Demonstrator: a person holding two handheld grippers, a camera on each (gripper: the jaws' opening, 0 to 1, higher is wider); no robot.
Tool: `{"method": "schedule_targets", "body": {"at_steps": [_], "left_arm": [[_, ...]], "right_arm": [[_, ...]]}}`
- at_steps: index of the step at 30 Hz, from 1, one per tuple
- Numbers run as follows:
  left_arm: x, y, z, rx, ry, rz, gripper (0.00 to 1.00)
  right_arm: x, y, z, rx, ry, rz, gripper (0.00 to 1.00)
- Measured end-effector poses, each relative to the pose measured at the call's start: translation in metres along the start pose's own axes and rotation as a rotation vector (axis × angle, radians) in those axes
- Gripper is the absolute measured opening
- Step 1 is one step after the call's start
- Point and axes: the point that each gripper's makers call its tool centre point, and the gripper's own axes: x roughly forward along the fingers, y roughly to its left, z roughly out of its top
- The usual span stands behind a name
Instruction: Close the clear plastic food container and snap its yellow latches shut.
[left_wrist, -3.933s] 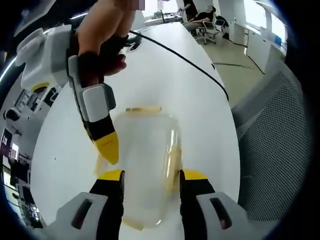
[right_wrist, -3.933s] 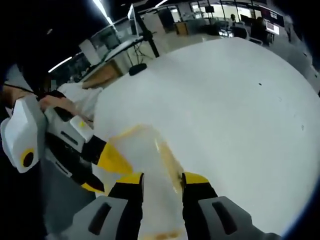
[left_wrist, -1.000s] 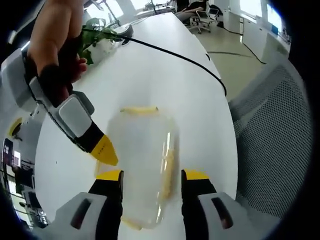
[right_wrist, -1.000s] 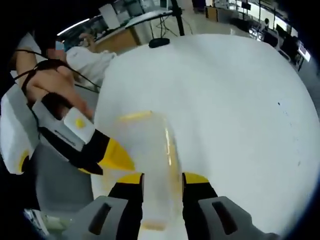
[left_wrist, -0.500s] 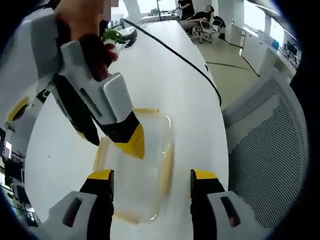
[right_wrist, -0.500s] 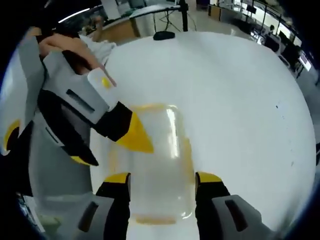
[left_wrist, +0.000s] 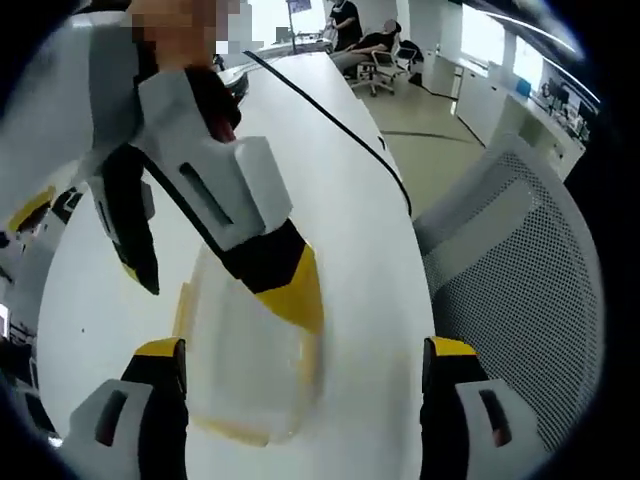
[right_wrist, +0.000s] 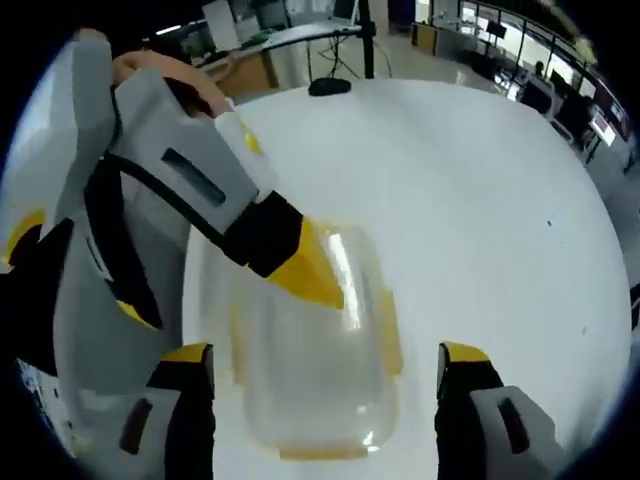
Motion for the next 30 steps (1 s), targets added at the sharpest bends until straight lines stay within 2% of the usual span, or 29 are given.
{"method": "schedule_targets", "body": {"at_steps": [2, 5, 6, 8, 12, 14, 20, 22, 25, 30], "left_arm": [[-0.001, 0.003, -0.005, 0.004, 0.016, 0.011, 0.99], [-0.007, 0.003, -0.006, -0.028, 0.008, 0.017, 0.99], [-0.008, 0.002, -0.006, -0.025, 0.011, 0.015, 0.99], [-0.011, 0.001, -0.005, -0.012, 0.006, 0.012, 0.99], [-0.011, 0.003, -0.005, -0.011, 0.014, 0.013, 0.99], [-0.009, 0.007, -0.005, -0.021, 0.02, 0.01, 0.99], [-0.012, 0.015, -0.005, -0.037, 0.023, 0.003, 0.99], [-0.01, 0.016, -0.007, -0.044, 0.034, -0.008, 0.99], [-0.01, 0.018, -0.011, -0.038, 0.052, -0.021, 0.99], [-0.011, 0.024, -0.017, -0.046, 0.07, -0.04, 0.99]], "right_arm": [[-0.001, -0.002, 0.0, -0.01, -0.005, -0.021, 0.96], [0.0, 0.002, -0.004, 0.003, 0.01, -0.01, 0.98], [-0.001, 0.006, -0.008, -0.008, 0.036, 0.001, 0.99], [-0.001, 0.004, -0.014, -0.087, 0.068, -0.015, 1.0], [-0.003, 0.006, -0.014, -0.059, 0.053, -0.021, 1.0], [-0.002, 0.007, -0.015, -0.078, 0.046, -0.03, 1.0], [-0.006, 0.012, -0.023, -0.068, 0.066, -0.009, 1.0], [-0.008, 0.012, -0.024, -0.096, 0.055, -0.018, 1.0], [-0.012, 0.013, -0.025, -0.089, 0.047, -0.026, 1.0], [-0.01, 0.015, -0.03, -0.13, 0.061, -0.055, 0.99]]}}
